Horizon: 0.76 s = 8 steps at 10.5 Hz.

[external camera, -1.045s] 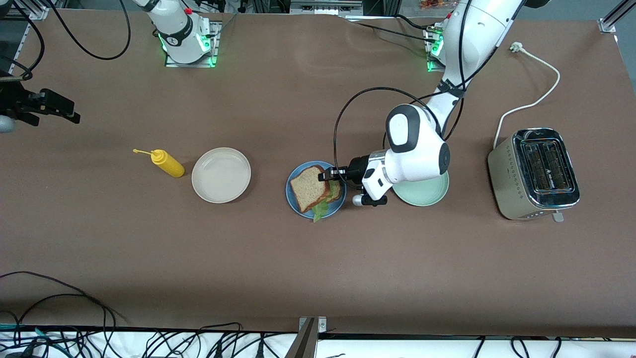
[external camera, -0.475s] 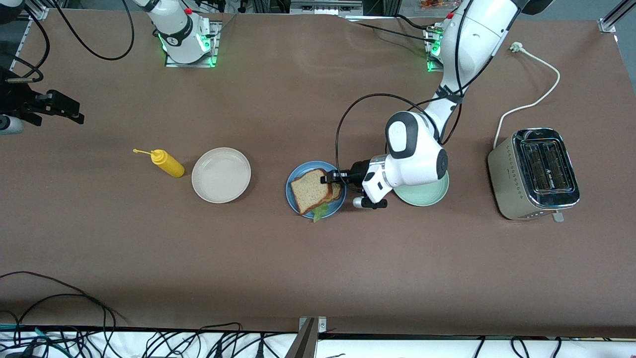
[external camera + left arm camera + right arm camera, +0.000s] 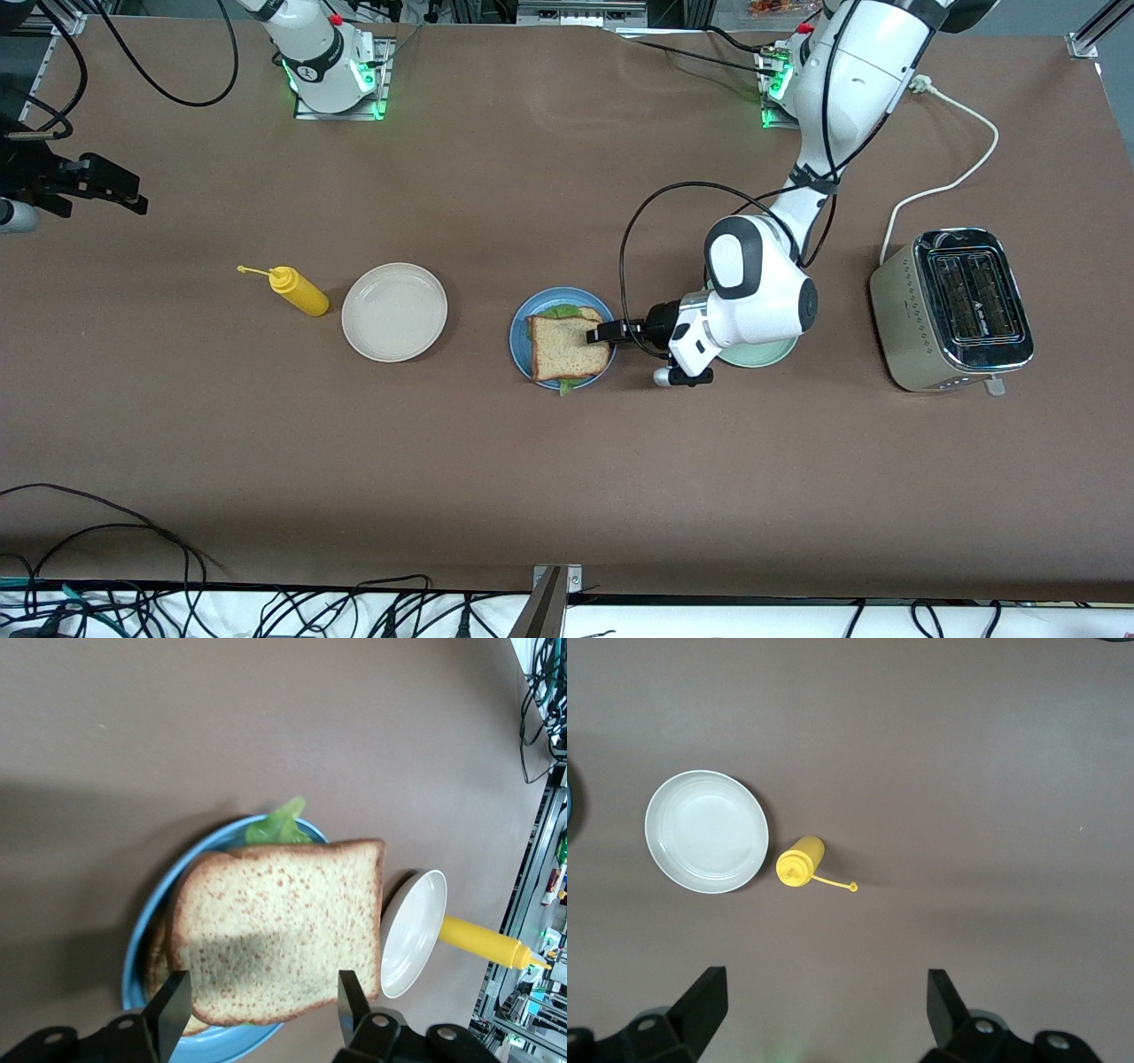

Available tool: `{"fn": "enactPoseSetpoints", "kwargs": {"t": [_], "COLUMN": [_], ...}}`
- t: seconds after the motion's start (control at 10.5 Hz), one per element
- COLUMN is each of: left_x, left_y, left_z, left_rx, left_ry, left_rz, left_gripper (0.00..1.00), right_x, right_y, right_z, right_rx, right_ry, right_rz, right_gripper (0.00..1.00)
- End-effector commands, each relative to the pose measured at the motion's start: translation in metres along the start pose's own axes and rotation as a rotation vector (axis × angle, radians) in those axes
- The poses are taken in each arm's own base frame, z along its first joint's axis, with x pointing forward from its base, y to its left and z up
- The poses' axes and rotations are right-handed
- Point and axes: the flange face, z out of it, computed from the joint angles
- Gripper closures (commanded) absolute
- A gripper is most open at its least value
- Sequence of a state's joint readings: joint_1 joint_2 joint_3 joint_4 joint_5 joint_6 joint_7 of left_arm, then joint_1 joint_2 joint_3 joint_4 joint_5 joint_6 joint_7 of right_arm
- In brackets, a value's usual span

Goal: Make sandwich in blue plate with both arms
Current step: 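Lower the bread onto the lettuce and open the left gripper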

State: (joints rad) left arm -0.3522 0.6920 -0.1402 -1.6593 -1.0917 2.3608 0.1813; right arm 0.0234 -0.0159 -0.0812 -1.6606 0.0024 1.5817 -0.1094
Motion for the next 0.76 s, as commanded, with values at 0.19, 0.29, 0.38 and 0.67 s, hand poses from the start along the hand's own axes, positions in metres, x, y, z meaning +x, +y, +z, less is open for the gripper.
{"fn": "enactPoseSetpoints", "kwargs": {"t": [0.19,0.29,0.38,0.67], "left_x": [0.006,0.01,0.013,0.021], "left_y": [-0.013,-0.011,-0.013,-0.034], "left_z": [-0.011,-0.023,-0.036,-0.088], "left_rx": [-0.006,-0.007,0.0,0.008], "left_ry": [0.016,0.032,0.051,0.103], "left_rz": [0.029,0.027,0.027,-0.011], "left_gripper": [0.21,0.18,0.08,0.0], "right_x": [-0.002,-0.002,-0.002,0.008], "right_y": [-0.002,-0.002,-0.002,-0.001], "right_z": [-0.023,-0.023,-0.024,-0.016], "right_rx": [-0.016,-0.018,-0.013,-0.024], "right_ry": [0.026,0.029,0.03,0.036], "right_rz": [0.0,0.0,0.0,0.001], "right_gripper": [0.0,0.0,0.0,0.0]}}
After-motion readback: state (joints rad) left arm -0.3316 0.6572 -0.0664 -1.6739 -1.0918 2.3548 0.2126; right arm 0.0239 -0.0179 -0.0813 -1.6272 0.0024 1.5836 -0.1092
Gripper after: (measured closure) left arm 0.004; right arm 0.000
